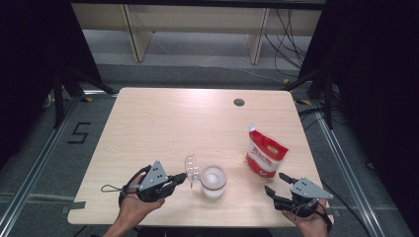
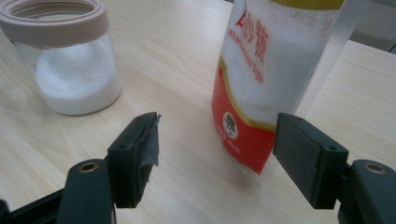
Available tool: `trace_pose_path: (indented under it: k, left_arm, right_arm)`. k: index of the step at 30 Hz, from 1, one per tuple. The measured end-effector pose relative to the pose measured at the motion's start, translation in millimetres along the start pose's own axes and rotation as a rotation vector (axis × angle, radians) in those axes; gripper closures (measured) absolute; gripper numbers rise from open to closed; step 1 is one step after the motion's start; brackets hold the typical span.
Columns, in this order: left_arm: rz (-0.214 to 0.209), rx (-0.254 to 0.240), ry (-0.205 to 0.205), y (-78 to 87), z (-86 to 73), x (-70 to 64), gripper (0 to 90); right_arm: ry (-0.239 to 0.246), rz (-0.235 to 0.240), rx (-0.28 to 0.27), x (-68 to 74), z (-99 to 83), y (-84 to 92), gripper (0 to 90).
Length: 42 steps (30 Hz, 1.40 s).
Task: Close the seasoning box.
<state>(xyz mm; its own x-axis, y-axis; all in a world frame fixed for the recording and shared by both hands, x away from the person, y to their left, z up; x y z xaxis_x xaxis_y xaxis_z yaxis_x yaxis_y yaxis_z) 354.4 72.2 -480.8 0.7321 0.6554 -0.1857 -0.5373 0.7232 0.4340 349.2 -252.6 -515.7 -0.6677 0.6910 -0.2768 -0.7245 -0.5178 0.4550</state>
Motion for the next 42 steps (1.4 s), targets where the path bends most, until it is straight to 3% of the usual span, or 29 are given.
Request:
trace_pose_path:
  k: [3, 4, 6, 7, 9, 11, 14, 15, 17, 22, 25, 27, 28, 32, 34, 35, 38, 39, 42]
  left_arm:
    - [-0.004, 0.002, 0.013, -0.8, 0.3, -2.4, 89.4]
    - [-0.007, 0.002, -0.004, -1.6, 0.8, -2.7, 89.4]
    - [-0.006, -0.001, 0.013, -2.9, 0.4, -4.4, 89.4]
    - [-0.017, -0.002, -0.004, -3.7, 0.9, -4.6, 89.4]
    - [-0.011, -0.004, 0.009, -4.8, 0.5, -6.1, 89.4]
    - [-0.02, 0.003, -0.01, -6.7, 0.2, -7.1, 89.4]
    - [-0.027, 0.001, 0.016, -7.9, -0.2, -9.0, 89.4]
    - [-0.026, 0.001, 0.009, -8.1, 0.0, -8.9, 89.4]
    - [-0.031, 0.005, -0.024, -8.1, 0.7, -7.8, 89.3]
    - [-0.028, -0.001, 0.001, -8.8, 0.7, -10.3, 89.3]
    - [-0.035, 0.0, -0.016, -9.1, 1.7, -11.4, 89.3]
    - [-0.033, 0.0, -0.003, -9.2, 2.0, -12.6, 89.3]
    - [-0.04, -0.004, -0.021, -9.8, 3.3, -12.9, 89.3]
    - [-0.041, -0.007, -0.009, -10.2, 3.5, -14.0, 88.0]
    - [-0.043, -0.012, -0.007, -10.2, 4.2, -13.8, 87.5]
    - [-0.047, -0.013, -0.004, -10.5, 4.6, -14.3, 87.6]
    - [-0.048, -0.008, -0.005, -11.2, 4.7, -15.4, 87.3]
    - [-0.055, -0.009, 0.0, -11.8, 4.7, -16.2, 87.2]
    - [-0.055, -0.005, -0.003, -11.3, 4.5, -16.8, 86.6]
  right_arm:
    - [0.002, 0.003, 0.001, 0.5, 0.4, 0.2, 32.2]
    - [0.002, 0.004, 0.003, 0.8, 0.3, 0.2, 32.2]
    - [0.003, 0.002, 0.002, 0.8, 0.4, 0.0, 32.2]
    - [0.003, 0.002, 0.001, 0.9, 0.4, 0.0, 32.3]
    - [0.01, -0.003, -0.002, 0.1, 0.6, -0.2, 32.2]
    - [0.029, -0.01, -0.009, -1.5, 1.1, -0.4, 32.2]
    - [0.016, -0.004, -0.01, 0.3, 1.7, -0.5, 32.2]
    - [0.031, -0.005, -0.023, -0.3, 2.5, -1.8, 32.2]
    - [0.01, -0.001, -0.004, 1.9, 1.0, -0.8, 32.2]
    - [0.026, -0.005, -0.017, -0.1, 1.9, -1.5, 32.3]
    - [0.025, -0.008, -0.02, -0.2, 2.2, -1.4, 32.3]
    - [0.036, -0.002, -0.014, -0.2, 1.5, -1.3, 32.2]
    - [0.036, -0.003, -0.015, -0.3, 1.6, -1.5, 32.3]
    - [0.002, 0.005, -0.002, 2.7, 1.1, -0.8, 32.3]
    - [0.007, 0.004, -0.004, 2.3, 1.3, -1.1, 32.3]
    - [0.034, -0.002, -0.015, 0.0, 1.6, -1.5, 32.3]
    - [0.004, 0.0, 0.0, 1.7, 0.9, -0.6, 32.2]
    - [0.022, -0.001, -0.008, 0.6, 0.9, -1.3, 32.3]
    - [0.012, -0.004, -0.005, 0.9, 1.1, -0.9, 32.3]
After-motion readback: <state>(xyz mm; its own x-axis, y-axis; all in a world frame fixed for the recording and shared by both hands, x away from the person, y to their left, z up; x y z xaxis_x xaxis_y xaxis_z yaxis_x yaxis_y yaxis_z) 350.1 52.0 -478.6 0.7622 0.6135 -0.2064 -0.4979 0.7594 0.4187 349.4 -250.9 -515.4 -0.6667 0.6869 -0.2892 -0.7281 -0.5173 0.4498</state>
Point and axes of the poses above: each handheld gripper's, and its own axes: y roughly backward along the jaws, z roughly out of its top, x roughly to its left, the point moved 8 cm from there along -y, roughly forward along the jaws, and after that the axes turned 13 degrees about y, right-handed, at the moved point
